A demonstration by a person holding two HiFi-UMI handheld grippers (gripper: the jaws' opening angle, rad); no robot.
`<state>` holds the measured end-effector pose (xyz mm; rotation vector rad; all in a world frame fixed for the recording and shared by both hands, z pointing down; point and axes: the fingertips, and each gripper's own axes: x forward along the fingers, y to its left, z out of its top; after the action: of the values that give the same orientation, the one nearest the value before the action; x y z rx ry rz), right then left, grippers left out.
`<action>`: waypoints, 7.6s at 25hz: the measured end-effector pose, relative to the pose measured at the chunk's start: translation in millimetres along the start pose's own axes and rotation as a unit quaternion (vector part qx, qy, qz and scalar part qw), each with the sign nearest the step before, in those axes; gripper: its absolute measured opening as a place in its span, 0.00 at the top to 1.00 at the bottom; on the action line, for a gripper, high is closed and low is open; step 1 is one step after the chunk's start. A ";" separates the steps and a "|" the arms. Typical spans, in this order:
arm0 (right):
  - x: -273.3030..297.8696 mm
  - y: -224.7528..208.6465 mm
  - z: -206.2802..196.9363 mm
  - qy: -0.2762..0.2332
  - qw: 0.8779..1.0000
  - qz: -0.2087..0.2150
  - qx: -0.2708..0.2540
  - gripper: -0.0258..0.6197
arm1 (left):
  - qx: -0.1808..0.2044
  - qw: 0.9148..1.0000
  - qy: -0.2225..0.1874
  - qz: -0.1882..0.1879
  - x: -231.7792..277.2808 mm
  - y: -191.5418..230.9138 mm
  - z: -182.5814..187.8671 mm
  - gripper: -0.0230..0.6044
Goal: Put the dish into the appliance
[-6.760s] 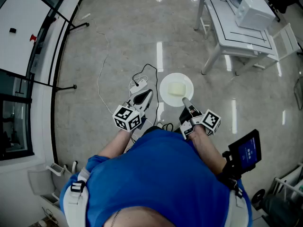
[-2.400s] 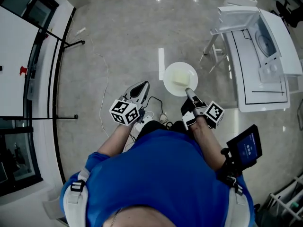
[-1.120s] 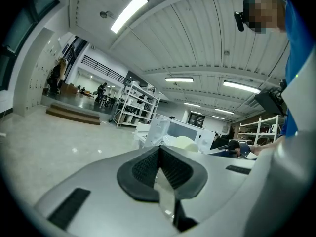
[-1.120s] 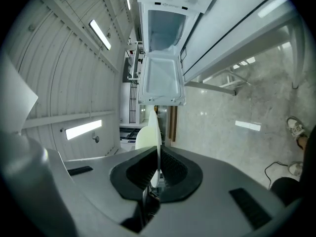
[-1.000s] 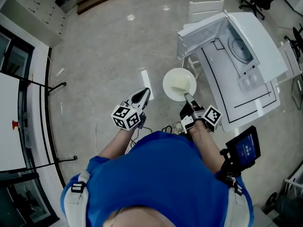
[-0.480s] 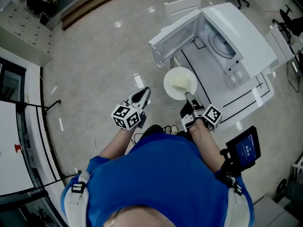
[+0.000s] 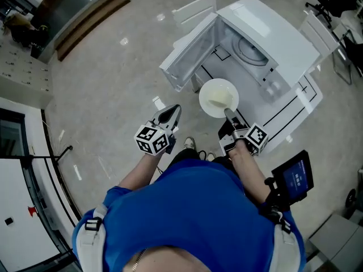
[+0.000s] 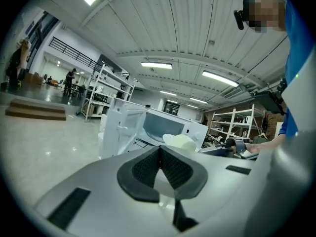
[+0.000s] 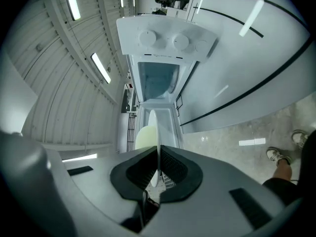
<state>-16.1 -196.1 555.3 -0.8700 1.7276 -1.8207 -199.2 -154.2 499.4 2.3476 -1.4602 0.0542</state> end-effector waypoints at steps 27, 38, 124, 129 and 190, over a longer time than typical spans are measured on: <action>51.3 -3.0 49.9 -0.215 0.976 -0.028 0.028 0.95 | 0.022 0.979 0.079 -0.185 74.3 56.5 18.9 0.95; 55.9 -11.5 80.7 -0.232 0.971 -0.044 0.032 0.95 | 0.021 0.978 0.096 -0.186 67.0 44.3 11.2 0.95; 138.9 -54.6 205.3 -0.227 0.937 -0.181 -0.192 0.85 | 0.072 0.964 0.147 -0.210 180.7 7.7 -7.4 0.95; 136.1 -53.8 205.9 -0.207 0.922 -0.206 -0.253 0.85 | 0.071 0.963 0.146 -0.216 185.8 7.0 -8.1 0.95; 186.9 -39.9 229.6 -0.092 0.842 -0.277 -0.454 0.85 | 0.076 0.975 0.122 -0.167 205.9 19.6 8.9 0.95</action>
<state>26.4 -485.2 617.4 -2.0141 2.3770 -1.0197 -122.7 -341.6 543.3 2.5693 -0.9647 0.3617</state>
